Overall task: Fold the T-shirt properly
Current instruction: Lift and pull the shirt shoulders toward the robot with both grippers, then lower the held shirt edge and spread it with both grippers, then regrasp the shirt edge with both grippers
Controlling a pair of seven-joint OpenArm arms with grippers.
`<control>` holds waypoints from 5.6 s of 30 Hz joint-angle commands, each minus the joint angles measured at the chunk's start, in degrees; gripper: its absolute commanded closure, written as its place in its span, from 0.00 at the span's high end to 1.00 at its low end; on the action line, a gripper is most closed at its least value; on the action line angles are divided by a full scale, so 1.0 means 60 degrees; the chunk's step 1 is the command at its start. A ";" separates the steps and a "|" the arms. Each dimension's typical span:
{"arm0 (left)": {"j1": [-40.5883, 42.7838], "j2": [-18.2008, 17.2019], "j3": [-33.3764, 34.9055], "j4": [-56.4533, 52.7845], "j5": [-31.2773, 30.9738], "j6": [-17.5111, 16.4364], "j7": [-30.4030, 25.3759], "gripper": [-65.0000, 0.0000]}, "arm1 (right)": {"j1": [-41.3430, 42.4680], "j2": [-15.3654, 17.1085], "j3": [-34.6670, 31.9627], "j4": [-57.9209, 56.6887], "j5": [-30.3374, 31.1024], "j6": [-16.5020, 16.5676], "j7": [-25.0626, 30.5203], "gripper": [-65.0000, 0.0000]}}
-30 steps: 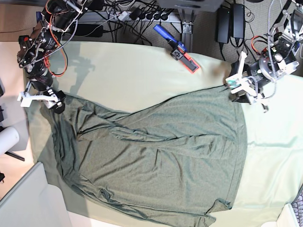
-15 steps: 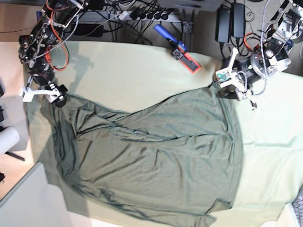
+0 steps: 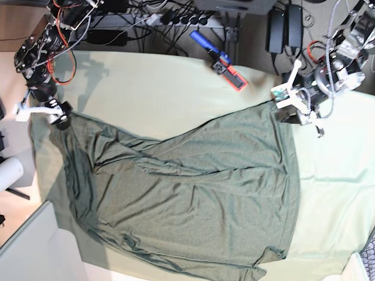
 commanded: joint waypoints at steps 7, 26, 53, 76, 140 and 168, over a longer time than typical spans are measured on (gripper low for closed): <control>-0.0051 -0.0055 -0.0040 0.0674 -0.0754 -0.0200 -0.0168 0.51 | 0.0022 0.0200 0.0098 0.0135 -0.0324 -0.0040 0.0262 0.64; -0.0033 0.0157 -0.0033 -0.0543 -0.0809 -0.0310 -0.0565 0.51 | 0.0055 0.0076 0.0087 -0.0823 -0.0266 -0.0211 0.0590 0.64; -0.0885 0.0087 -0.0044 -0.0965 -0.1366 -0.1217 0.0259 0.00 | 0.0550 -0.0280 -0.0484 -0.0827 -0.0433 -0.0036 0.1231 0.03; -0.1104 -0.1304 -0.1668 0.0044 -0.1825 -0.1989 -0.0390 0.00 | 0.0499 0.0918 -0.0433 -0.0820 0.0149 0.0229 0.0521 0.00; -0.4914 0.0342 -0.5187 -0.7180 -1.2910 -0.2756 0.3712 0.53 | 0.2401 0.0933 0.0051 -0.2517 -0.0131 0.0714 0.0747 0.64; -0.3439 0.2594 -0.6462 -0.7180 -1.2149 -0.2756 0.3563 0.53 | 0.2517 -0.0058 -0.0415 -0.3413 -0.0066 0.0718 0.1217 0.64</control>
